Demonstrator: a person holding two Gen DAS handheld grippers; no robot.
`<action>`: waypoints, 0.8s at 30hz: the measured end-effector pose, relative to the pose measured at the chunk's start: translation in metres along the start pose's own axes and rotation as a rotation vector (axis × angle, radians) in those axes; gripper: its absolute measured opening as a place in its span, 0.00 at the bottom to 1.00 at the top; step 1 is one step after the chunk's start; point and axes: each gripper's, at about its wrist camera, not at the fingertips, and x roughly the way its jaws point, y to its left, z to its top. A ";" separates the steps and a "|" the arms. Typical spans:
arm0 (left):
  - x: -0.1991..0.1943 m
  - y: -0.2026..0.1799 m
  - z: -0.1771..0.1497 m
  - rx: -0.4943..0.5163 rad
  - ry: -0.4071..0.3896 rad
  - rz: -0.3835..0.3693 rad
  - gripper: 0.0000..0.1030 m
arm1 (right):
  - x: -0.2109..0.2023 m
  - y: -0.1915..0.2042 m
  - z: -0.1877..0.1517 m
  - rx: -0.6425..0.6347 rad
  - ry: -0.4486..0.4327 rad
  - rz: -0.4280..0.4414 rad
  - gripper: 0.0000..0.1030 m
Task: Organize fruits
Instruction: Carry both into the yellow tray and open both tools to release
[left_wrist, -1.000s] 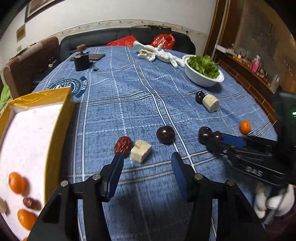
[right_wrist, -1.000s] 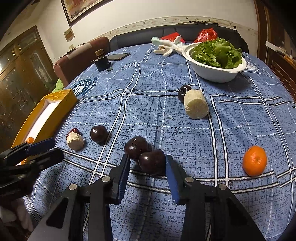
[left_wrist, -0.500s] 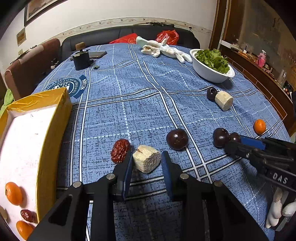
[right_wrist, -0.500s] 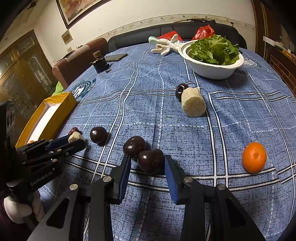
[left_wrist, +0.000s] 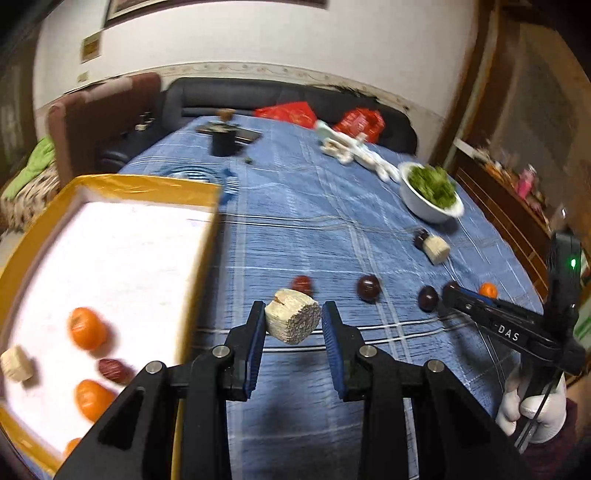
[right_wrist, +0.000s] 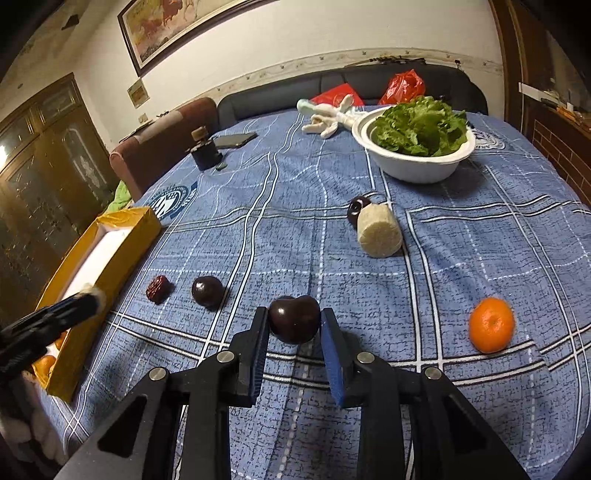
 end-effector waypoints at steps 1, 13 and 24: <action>-0.005 0.009 0.000 -0.022 -0.009 0.015 0.29 | 0.000 0.000 0.000 -0.001 -0.004 -0.003 0.30; -0.059 0.135 -0.020 -0.270 -0.074 0.203 0.29 | -0.006 0.096 -0.004 -0.132 0.025 0.153 0.30; -0.069 0.179 -0.036 -0.372 -0.083 0.251 0.29 | 0.029 0.247 -0.018 -0.350 0.145 0.336 0.31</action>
